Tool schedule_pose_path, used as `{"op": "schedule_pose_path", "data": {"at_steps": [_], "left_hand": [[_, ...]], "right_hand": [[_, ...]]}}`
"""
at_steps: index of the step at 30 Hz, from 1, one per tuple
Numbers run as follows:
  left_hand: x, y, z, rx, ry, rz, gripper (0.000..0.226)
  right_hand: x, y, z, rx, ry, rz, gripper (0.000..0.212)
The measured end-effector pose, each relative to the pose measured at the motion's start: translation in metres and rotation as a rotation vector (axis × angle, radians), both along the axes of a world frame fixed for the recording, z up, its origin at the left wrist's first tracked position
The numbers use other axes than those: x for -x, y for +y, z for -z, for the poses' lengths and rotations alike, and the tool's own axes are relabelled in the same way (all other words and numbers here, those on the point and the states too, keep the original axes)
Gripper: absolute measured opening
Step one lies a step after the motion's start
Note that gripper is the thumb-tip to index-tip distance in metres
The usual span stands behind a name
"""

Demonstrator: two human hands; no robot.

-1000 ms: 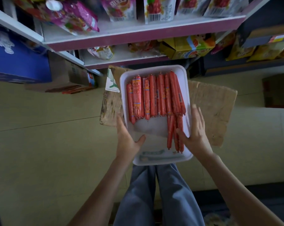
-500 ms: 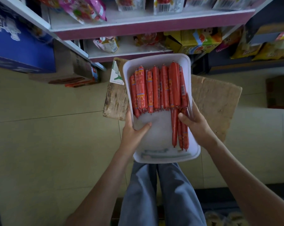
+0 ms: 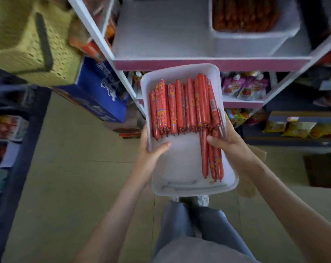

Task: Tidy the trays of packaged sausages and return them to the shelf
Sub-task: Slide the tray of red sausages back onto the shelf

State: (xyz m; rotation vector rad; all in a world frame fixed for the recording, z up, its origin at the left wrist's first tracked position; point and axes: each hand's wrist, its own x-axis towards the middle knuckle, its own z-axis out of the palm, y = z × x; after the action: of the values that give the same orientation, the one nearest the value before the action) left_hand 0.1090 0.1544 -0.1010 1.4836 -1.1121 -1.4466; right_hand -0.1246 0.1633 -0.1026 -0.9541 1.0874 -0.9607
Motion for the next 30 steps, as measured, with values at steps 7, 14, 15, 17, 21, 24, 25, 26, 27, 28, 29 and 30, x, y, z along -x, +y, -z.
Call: {"op": "schedule_pose_path", "data": {"at_steps": [7, 14, 15, 17, 21, 24, 25, 26, 27, 28, 29, 30], "left_hand": [[-0.033, -0.018, -0.076, 0.122, 0.026, 0.117, 0.091], [-0.066, -0.044, -0.096, 0.187, -0.117, 0.155, 0.096], [-0.069, -0.049, -0.099, 0.177, -0.149, 0.177, 0.099], [-0.074, -0.061, -0.100, 0.165, -0.174, 0.214, 0.102], [-0.082, -0.090, -0.096, 0.175, -0.175, 0.287, 0.106], [-0.080, -0.116, -0.085, 0.184, -0.174, 0.315, 0.101], [-0.078, -0.124, -0.082, 0.189, -0.162, 0.320, 0.098], [-0.076, -0.132, -0.077, 0.192, -0.145, 0.316, 0.095], [-0.074, -0.140, -0.073, 0.197, -0.123, 0.310, 0.092], [-0.072, -0.147, -0.070, 0.196, -0.098, 0.302, 0.091], [-0.071, -0.155, -0.067, 0.196, -0.080, 0.292, 0.088], [-0.070, -0.163, -0.065, 0.190, -0.076, 0.280, 0.085]], "right_hand": [[-0.028, -0.031, -0.059, 0.062, -0.116, -0.005, 0.068], [-0.065, -0.054, -0.076, 0.095, -0.157, -0.014, 0.069], [-0.069, -0.058, -0.076, 0.091, -0.160, 0.004, 0.070], [-0.077, -0.067, -0.075, 0.088, -0.149, 0.032, 0.068], [-0.084, -0.089, -0.064, 0.057, -0.149, 0.060, 0.066], [-0.084, -0.108, -0.059, 0.073, -0.134, 0.056, 0.068], [-0.082, -0.115, -0.057, 0.073, -0.112, 0.056, 0.067], [-0.079, -0.122, -0.056, 0.072, -0.087, 0.057, 0.067], [-0.076, -0.131, -0.054, 0.073, -0.056, 0.058, 0.067], [-0.073, -0.140, -0.053, 0.075, -0.020, 0.062, 0.068], [-0.070, -0.150, -0.052, 0.082, 0.023, 0.067, 0.068], [-0.068, -0.161, -0.051, 0.091, 0.060, 0.071, 0.066]]}}
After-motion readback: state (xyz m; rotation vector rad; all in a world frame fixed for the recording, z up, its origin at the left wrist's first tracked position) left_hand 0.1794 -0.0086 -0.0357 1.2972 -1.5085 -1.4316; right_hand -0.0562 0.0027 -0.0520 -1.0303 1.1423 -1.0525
